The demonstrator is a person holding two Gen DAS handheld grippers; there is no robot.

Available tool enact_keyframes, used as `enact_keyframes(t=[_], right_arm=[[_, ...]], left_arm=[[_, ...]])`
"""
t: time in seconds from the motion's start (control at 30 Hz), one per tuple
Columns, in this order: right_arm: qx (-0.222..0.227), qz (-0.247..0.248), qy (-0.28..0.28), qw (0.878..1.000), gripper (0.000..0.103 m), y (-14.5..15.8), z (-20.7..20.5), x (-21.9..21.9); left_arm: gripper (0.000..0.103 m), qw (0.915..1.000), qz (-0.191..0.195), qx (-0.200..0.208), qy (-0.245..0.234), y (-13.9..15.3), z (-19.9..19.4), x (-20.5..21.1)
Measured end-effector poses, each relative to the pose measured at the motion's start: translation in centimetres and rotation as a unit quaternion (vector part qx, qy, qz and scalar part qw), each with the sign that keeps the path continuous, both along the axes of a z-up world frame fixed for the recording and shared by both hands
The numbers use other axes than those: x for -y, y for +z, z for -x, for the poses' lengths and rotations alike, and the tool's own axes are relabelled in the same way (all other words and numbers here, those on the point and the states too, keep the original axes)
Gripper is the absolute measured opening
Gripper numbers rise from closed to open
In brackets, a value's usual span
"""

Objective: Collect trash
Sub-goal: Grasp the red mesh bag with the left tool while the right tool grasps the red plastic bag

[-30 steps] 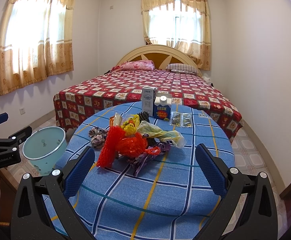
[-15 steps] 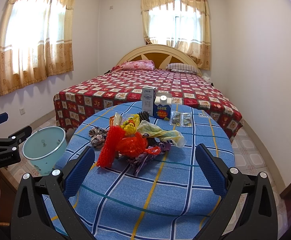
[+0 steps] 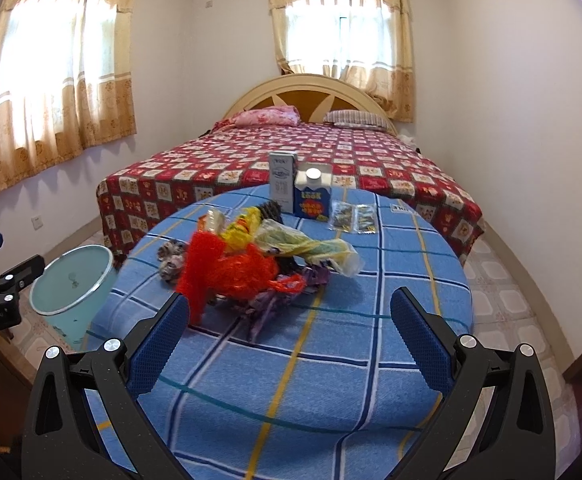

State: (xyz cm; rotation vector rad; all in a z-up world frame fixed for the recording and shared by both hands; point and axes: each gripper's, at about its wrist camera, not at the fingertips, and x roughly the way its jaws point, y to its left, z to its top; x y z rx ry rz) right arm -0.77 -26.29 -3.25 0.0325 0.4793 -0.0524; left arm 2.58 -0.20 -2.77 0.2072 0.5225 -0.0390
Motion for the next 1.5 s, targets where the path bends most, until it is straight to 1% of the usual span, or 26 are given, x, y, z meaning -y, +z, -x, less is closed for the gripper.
enact_keyframes(t=[0.13,0.27,0.4,0.53,0.67,0.7,0.73,0.77,0.8,0.83,0.9,0.93,1.1,1.23,1.37,1.5], right_arm=[[-0.011,0.007,-0.022,1.0,0.098,-1.7,-1.5,1.7],[-0.024,0.012,-0.044,0.999,0.098,-3.9,-3.1,3.9],[-0.034,0.006,-0.054,0.998,0.097,-5.4,-4.3,5.5],[-0.039,0.003,-0.068,0.997,0.097,-6.6,-5.1,7.1],[-0.047,-0.01,-0.083,0.995,0.095,-7.7,-5.6,8.8],[-0.051,-0.014,-0.085,0.995,0.093,-8.0,-5.8,9.2],[-0.054,-0.018,-0.085,0.995,0.092,-8.2,-6.0,9.4],[-0.057,-0.022,-0.085,0.994,0.089,-8.4,-6.1,9.7],[-0.059,-0.024,-0.085,0.994,0.085,-8.7,-6.2,9.9],[-0.06,-0.024,-0.083,0.994,0.084,-8.7,-6.2,9.8],[-0.059,-0.026,-0.073,0.995,0.08,-8.7,-6.2,9.6],[-0.056,-0.027,-0.069,0.996,0.079,-8.6,-6.2,9.5],[-0.027,-0.041,-0.039,0.998,0.079,-6.6,-5.6,8.2],[-0.005,-0.043,-0.012,0.999,0.079,-5.0,-5.7,6.3],[0.001,-0.042,0.025,0.999,0.079,-4.2,-6.8,3.8],[-0.004,-0.022,0.055,0.998,0.079,-4.5,-8.4,0.8]], left_arm=[[0.097,0.9998,-0.005,-0.019,-0.001,-2.0,-1.7,1.1],[0.097,0.9991,-0.013,-0.04,-0.006,-4.0,-3.5,3.0],[0.097,0.9983,-0.009,-0.055,-0.02,-5.3,-4.8,5.6],[0.096,0.9972,0.004,-0.068,-0.031,-6.4,-5.9,8.1],[0.095,0.9953,0.0,-0.084,-0.047,-7.9,-6.6,10.5],[0.091,0.9946,-0.003,-0.09,-0.052,-8.4,-6.8,11.1],[0.083,0.9937,-0.004,-0.097,-0.057,-8.9,-7.0,11.5],[0.078,0.9925,-0.003,-0.105,-0.064,-9.3,-7.2,11.8],[0.066,0.9911,-0.002,-0.113,-0.07,-9.7,-7.4,12.2],[0.046,0.9899,-0.002,-0.12,-0.076,-10.1,-7.6,12.4],[0.023,0.9869,0.007,-0.135,-0.089,-10.3,-7.7,12.2],[0.02,0.9862,0.012,-0.138,-0.091,-10.2,-7.7,12.0],[0.018,0.9887,0.016,-0.115,-0.095,-8.0,-6.1,10.3],[0.018,0.9912,0.013,-0.103,-0.082,-6.3,-5.0,8.1],[0.018,0.9942,-0.006,-0.094,-0.052,-5.8,-4.6,5.6],[0.018,0.9949,-0.023,-0.097,-0.011,-6.3,-5.1,2.7]])
